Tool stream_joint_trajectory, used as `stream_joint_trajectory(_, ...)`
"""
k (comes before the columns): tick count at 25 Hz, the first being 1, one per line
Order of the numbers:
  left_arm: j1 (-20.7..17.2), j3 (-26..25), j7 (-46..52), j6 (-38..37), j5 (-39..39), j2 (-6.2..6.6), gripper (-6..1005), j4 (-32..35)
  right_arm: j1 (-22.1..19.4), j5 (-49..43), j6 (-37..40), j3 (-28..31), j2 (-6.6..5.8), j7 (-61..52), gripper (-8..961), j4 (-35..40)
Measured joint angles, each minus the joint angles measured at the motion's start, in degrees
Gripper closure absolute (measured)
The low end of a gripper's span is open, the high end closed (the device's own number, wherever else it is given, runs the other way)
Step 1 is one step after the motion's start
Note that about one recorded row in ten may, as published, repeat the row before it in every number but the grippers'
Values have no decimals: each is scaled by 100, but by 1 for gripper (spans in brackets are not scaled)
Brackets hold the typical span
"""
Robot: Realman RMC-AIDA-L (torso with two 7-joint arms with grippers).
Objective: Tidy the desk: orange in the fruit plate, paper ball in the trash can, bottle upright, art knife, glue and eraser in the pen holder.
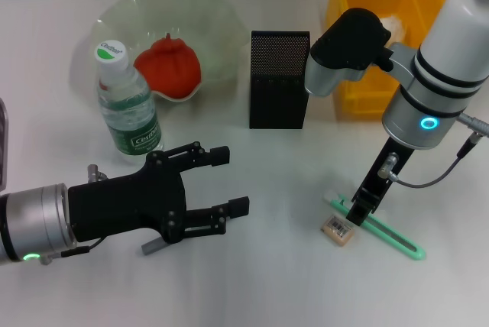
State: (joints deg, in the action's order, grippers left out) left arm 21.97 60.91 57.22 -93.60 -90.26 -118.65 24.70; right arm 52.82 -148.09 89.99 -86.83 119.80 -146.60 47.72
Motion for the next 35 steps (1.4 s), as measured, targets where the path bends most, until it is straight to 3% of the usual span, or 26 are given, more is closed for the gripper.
stream_joint_trajectory(28, 0, 0, 0, -1, 0, -9, 204, -9, -9, 35, -17, -27, 0, 24, 721, -26)
stream_joint_trajectory(35, 2, 0, 0, -1, 0, -9, 204, -9, -22, 43, -123, -279, 0, 1, 735, -26)
